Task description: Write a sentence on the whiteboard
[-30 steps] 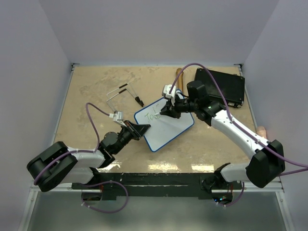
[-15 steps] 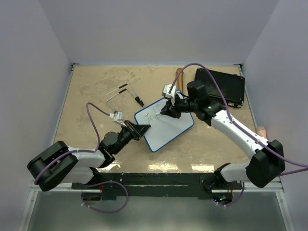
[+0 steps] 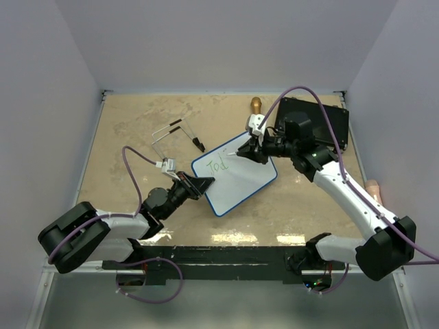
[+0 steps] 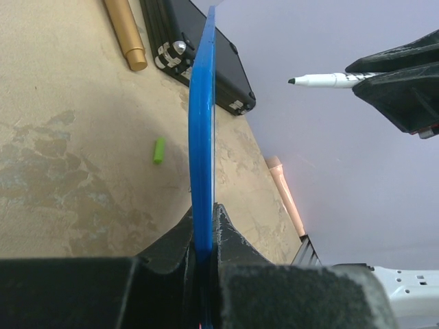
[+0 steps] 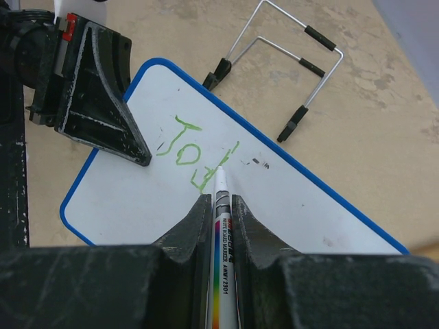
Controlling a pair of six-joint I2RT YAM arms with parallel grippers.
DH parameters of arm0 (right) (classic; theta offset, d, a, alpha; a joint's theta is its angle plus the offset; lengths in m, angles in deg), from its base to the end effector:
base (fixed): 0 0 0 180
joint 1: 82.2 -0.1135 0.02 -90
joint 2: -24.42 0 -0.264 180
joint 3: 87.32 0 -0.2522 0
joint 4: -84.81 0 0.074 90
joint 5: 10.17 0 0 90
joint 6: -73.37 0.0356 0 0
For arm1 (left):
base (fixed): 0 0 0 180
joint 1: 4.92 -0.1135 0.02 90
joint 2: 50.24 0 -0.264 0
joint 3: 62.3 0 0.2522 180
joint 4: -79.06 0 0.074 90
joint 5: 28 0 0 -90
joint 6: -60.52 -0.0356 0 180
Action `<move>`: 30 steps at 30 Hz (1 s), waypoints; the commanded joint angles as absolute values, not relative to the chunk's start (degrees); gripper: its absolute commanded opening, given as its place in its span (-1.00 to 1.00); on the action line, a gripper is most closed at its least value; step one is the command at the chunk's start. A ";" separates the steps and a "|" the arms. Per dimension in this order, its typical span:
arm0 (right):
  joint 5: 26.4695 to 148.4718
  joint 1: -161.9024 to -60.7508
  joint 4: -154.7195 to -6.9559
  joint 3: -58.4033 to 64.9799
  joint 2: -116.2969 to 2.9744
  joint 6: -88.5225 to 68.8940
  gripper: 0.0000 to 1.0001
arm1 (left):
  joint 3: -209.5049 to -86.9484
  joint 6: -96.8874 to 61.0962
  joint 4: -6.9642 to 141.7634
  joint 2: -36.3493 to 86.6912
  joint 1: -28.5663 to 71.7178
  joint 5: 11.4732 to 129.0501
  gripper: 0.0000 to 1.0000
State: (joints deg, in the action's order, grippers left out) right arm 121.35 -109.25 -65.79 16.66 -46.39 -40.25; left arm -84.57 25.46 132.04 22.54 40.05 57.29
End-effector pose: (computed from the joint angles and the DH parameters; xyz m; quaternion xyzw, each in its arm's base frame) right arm 0.2353 0.1466 0.3445 -0.5100 0.6272 0.3127 0.4988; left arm 0.1518 -0.1475 0.1758 -0.0896 0.6859 -0.5341 0.4860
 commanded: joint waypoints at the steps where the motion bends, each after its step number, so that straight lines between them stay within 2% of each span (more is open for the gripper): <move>1: 124.56 -107.87 -68.42 18.01 -44.58 -39.66 -1.00 | -84.93 26.42 168.48 19.46 39.46 57.69 -1.00; 30: 125.27 -106.55 -72.29 21.88 -42.64 -40.27 -1.00 | -84.67 26.95 167.43 18.67 39.02 58.66 -1.00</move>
State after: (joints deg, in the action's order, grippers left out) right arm 124.41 -106.78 -69.27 21.43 -44.77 -40.09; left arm -83.65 25.48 132.06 20.85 39.35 58.69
